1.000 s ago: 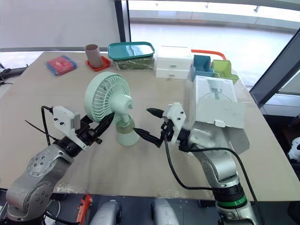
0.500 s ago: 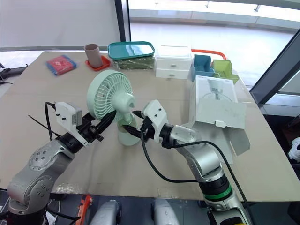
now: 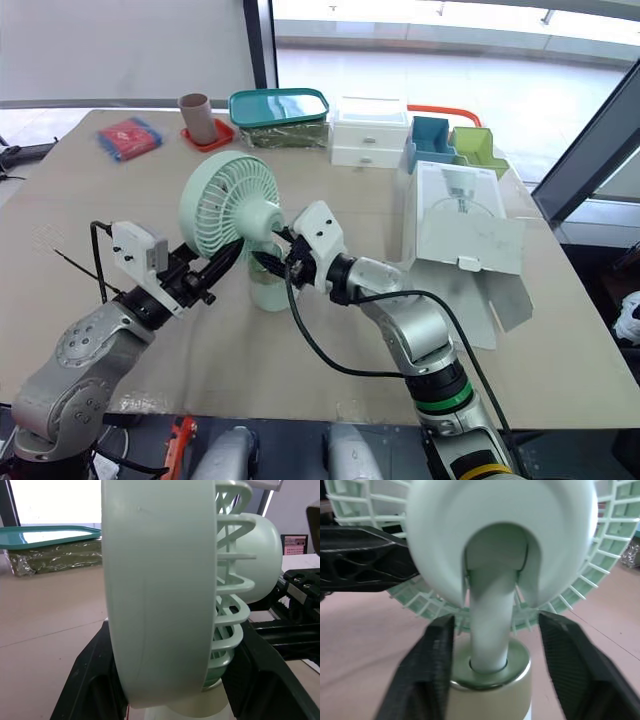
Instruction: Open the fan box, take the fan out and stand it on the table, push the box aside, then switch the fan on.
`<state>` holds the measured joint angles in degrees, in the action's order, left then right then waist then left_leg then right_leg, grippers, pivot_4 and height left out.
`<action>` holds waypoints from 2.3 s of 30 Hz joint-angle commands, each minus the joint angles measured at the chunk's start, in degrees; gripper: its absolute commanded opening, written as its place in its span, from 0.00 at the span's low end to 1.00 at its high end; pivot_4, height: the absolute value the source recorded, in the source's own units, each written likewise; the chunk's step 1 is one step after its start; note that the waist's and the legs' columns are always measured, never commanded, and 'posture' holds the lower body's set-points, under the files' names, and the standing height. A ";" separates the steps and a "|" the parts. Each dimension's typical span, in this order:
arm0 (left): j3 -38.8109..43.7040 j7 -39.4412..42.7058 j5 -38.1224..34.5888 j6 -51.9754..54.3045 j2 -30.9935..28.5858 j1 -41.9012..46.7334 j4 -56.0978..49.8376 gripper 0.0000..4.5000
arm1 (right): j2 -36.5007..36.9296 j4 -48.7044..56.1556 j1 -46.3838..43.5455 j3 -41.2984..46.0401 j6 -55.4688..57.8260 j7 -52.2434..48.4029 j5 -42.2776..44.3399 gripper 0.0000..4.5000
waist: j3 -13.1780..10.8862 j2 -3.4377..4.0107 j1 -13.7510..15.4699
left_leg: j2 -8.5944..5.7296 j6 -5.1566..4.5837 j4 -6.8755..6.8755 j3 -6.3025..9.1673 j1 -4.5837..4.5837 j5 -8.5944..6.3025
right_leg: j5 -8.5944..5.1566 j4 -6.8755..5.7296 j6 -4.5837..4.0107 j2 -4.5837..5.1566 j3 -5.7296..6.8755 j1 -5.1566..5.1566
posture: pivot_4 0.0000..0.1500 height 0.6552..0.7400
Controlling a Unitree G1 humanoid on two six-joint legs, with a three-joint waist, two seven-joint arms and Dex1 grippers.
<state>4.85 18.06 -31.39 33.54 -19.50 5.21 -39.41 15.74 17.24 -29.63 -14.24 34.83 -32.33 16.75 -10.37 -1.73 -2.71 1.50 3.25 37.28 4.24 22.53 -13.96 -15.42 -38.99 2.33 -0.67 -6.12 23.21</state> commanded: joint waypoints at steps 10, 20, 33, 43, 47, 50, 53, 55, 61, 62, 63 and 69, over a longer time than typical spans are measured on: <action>-1.18 1.34 0.12 -2.35 -0.32 -1.26 0.28 0.42 | -1.17 1.09 -0.95 -0.56 0.09 0.27 -0.45 0.44 | 0.00 0.00 -0.01 | 0.00 0.00 0.00 0.00 0.00 0.00 | 0.00 0.00 0.00 0.00 0.00 0.00 | 1.00 1.00; -1.96 0.48 0.02 -1.62 -0.18 -0.79 -0.56 0.42 | -1.75 0.73 -0.69 -0.24 -0.46 0.32 -1.26 0.10 | 0.00 0.00 -0.02 | 0.02 0.00 0.00 0.00 -0.01 0.00 | 0.00 0.00 -0.01 -0.02 -0.01 0.01 | 1.00 1.00; -2.22 0.52 0.07 -1.58 -0.11 -1.12 -0.41 0.42 | -1.14 1.37 -0.01 -0.12 -0.18 0.26 -1.29 0.10 | 0.00 0.00 -0.03 | 0.02 0.00 0.00 -0.01 -0.01 0.00 | 0.00 0.00 0.00 -0.03 -0.01 0.01 | 1.00 1.00; -2.25 0.25 -0.10 -1.10 0.11 -1.00 -0.41 0.42 | -0.92 1.30 0.12 -0.21 -0.33 0.06 -1.26 0.10 | 0.00 0.00 -0.03 | 0.02 0.00 0.00 -0.01 -0.01 0.00 | 0.00 0.00 0.00 -0.03 -0.01 0.01 | 1.00 1.00; -2.25 0.25 -0.10 -1.10 0.12 -1.00 -0.42 0.42 | -0.92 1.30 0.12 -0.22 -0.33 0.06 -1.25 0.10 | 0.00 0.00 -0.03 | 0.02 0.00 0.00 -0.01 -0.01 0.00 | -0.01 0.00 0.01 -0.03 -0.01 0.01 | 1.00 1.00; -2.25 0.25 -0.10 -1.09 0.12 -1.00 -0.42 0.42 | -0.92 1.30 0.12 -0.22 -0.33 0.06 -1.25 0.10 | 0.00 0.00 -0.03 | 0.02 0.00 0.00 -0.01 -0.01 0.00 | -0.01 0.00 0.01 -0.03 -0.01 0.01 | 1.00 1.00; -2.25 0.25 -0.10 -1.09 0.12 -1.00 -0.42 0.42 | -0.92 1.30 0.12 -0.22 -0.33 0.06 -1.25 0.10 | 0.00 0.00 -0.03 | 0.02 0.00 0.00 -0.01 -0.01 0.00 | -0.01 0.00 0.01 -0.03 -0.01 0.01 | 1.00 1.00; -2.25 0.25 -0.10 -1.09 0.12 -1.00 -0.42 0.42 | -0.92 1.30 0.12 -0.22 -0.33 0.06 -1.25 0.10 | 0.00 0.00 -0.03 | 0.02 0.00 0.00 -0.01 -0.01 0.00 | -0.01 0.00 0.01 -0.03 -0.01 0.01 | 1.00 1.00; -1.66 2.07 -0.68 -1.19 -1.10 1.06 0.76 0.64 | -0.43 0.71 0.40 0.25 -1.43 -0.94 -0.93 0.10 | 0.00 0.00 -0.04 | 0.02 0.00 0.00 -0.01 -0.01 0.00 | -0.01 0.00 0.01 -0.03 -0.01 0.01 | 1.00 1.00; -1.77 2.56 -0.60 -1.22 -1.48 1.70 0.98 0.68 | -0.37 0.66 0.51 0.34 -1.73 -1.14 -0.81 0.10 | 0.00 0.00 -0.02 | 0.02 0.00 0.00 -0.01 -0.01 0.00 | -0.01 0.01 0.01 -0.03 -0.01 0.01 | 1.00 1.00; -1.90 2.84 -0.62 -1.18 -1.68 2.18 1.14 0.68 | -0.36 0.53 0.49 0.40 -1.97 -1.26 -0.74 0.10 | -0.01 0.01 -0.04 | 0.01 0.00 0.00 -0.01 0.00 0.00 | -0.02 0.01 0.02 -0.03 0.00 0.01 | 1.00 1.00; -2.10 2.96 -0.97 -0.75 -2.07 2.44 1.12 0.68 | -0.19 0.80 0.71 0.44 -2.16 -1.62 -0.83 0.10 | -0.01 0.01 -0.04 | 0.03 0.00 -0.06 -0.02 0.01 0.00 | -0.02 0.02 0.02 -0.03 -0.02 0.06 | 1.00 1.00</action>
<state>3.62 20.15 -31.42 32.64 -21.39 7.16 -36.89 15.58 16.89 -28.91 -14.52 33.63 -33.68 15.55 -10.38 -1.72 -2.75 1.53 3.26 37.22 4.22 22.54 -13.96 -15.44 -38.97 2.35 -0.70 -6.14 23.28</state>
